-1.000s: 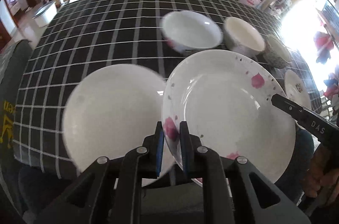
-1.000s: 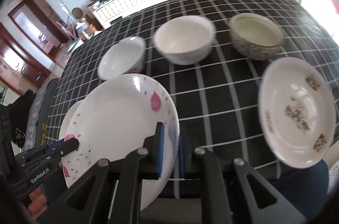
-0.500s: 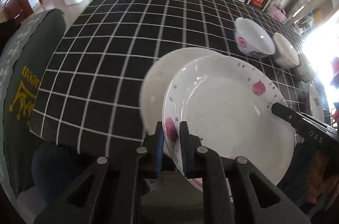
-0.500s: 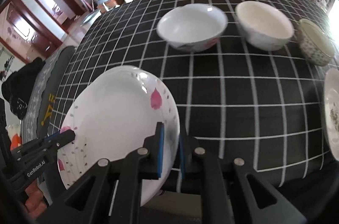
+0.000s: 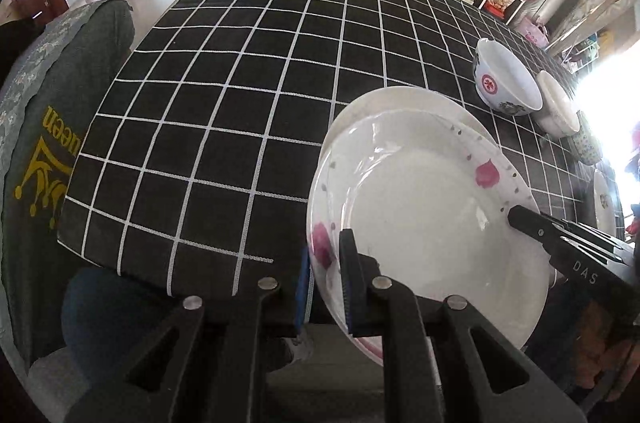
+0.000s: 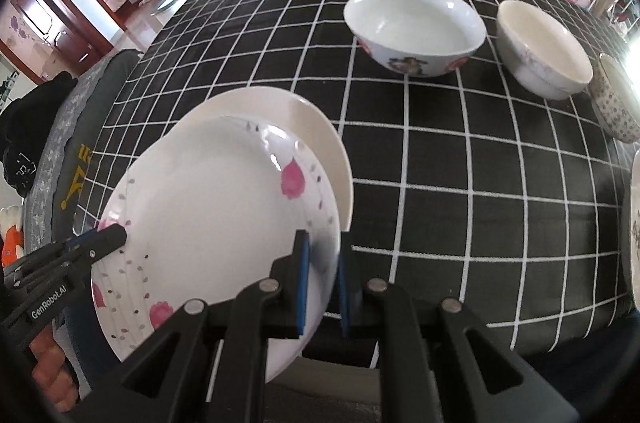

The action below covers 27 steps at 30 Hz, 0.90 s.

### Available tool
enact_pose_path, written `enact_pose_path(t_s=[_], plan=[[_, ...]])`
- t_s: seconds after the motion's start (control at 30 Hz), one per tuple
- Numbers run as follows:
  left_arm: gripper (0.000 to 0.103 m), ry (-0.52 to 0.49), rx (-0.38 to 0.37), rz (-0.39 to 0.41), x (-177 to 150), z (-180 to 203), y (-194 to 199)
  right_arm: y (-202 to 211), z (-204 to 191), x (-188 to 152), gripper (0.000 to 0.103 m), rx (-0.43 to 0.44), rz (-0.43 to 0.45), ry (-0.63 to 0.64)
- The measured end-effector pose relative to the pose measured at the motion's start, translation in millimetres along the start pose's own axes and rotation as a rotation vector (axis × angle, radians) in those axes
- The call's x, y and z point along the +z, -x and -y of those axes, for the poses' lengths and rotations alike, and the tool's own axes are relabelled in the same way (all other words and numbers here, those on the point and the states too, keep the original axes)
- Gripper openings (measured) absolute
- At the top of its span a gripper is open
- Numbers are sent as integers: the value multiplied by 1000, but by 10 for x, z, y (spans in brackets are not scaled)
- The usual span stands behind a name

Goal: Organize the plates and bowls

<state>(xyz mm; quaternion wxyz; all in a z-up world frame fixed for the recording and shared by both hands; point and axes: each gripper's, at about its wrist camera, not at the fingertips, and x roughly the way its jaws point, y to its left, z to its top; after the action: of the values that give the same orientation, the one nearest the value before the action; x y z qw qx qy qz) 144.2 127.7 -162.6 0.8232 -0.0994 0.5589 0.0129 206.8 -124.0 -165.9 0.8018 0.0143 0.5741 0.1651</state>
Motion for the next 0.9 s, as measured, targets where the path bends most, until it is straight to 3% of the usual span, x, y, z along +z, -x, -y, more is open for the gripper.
enact_pose_path(t_s=[0.67,0.9], plan=[[12,9,5,-18,137,34,-188,-131,13,129,18,-31,-24,5],[12,9,37,39,187,2,-56,-37,22,137,18,-35,25,32]])
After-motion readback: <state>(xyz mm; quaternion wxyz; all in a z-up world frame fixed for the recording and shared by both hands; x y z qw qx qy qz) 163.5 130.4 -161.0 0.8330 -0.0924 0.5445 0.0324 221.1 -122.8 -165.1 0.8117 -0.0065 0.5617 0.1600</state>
